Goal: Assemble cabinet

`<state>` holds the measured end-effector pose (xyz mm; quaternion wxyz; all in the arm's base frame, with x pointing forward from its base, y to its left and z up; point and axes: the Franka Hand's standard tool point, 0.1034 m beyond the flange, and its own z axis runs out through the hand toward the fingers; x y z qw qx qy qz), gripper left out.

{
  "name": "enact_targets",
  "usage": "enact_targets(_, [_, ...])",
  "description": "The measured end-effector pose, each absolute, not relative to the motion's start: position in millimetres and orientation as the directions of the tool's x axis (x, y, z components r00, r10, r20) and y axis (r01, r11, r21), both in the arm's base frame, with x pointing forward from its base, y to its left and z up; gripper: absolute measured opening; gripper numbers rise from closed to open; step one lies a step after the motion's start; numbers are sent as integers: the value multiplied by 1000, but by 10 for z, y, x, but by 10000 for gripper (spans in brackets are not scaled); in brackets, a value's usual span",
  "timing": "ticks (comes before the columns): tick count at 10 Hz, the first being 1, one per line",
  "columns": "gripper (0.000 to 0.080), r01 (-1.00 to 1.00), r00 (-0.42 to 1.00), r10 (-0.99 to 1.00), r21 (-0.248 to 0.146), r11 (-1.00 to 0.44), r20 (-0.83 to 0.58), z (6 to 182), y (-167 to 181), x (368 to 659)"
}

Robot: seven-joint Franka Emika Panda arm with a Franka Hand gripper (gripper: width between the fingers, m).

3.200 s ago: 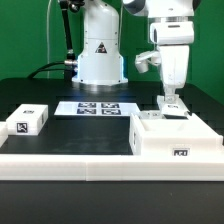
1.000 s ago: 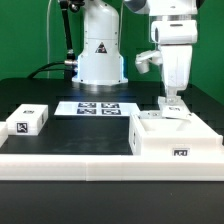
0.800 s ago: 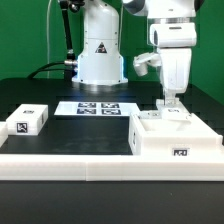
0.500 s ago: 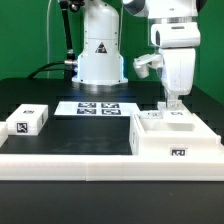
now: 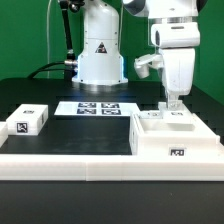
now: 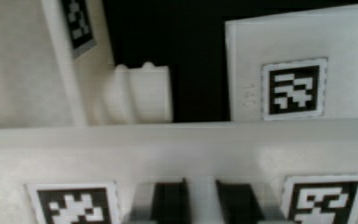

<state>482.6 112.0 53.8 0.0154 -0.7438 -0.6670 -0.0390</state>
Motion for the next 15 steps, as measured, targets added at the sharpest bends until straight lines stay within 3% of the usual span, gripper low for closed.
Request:
enact_targets(5, [71,995,91,993,33,-94,77,561,1067,5265])
enact_targets(10, [71,996,85,993,31,-87,77,559,1060,5311])
enact_targets(15, [71,995,95,993,21,-97,75,560,1025,5674])
